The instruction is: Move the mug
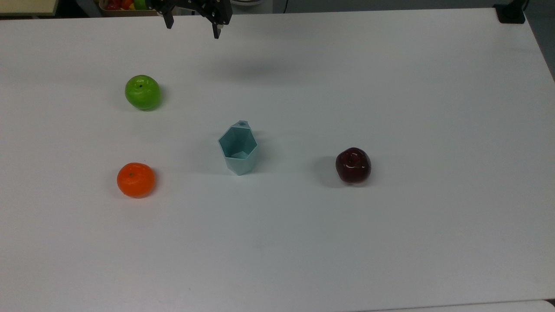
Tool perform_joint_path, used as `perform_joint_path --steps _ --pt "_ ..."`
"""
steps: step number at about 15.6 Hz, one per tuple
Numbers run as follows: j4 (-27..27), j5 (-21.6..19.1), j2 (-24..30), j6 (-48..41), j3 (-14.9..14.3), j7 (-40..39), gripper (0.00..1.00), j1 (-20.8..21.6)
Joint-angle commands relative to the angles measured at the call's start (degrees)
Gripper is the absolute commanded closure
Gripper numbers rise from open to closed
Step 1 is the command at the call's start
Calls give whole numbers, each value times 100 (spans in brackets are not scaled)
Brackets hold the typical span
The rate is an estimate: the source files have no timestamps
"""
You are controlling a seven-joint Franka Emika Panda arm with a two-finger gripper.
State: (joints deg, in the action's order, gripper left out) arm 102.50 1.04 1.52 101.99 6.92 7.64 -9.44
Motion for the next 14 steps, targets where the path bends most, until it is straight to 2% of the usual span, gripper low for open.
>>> perform_joint_path --steps 1,10,14 --pt "8 2 138 -152 -24 9 0 -75" --pt "-1 -16 120 -135 -32 9 0 -85" --pt "-1 -34 58 -82 -32 -596 0 -85"
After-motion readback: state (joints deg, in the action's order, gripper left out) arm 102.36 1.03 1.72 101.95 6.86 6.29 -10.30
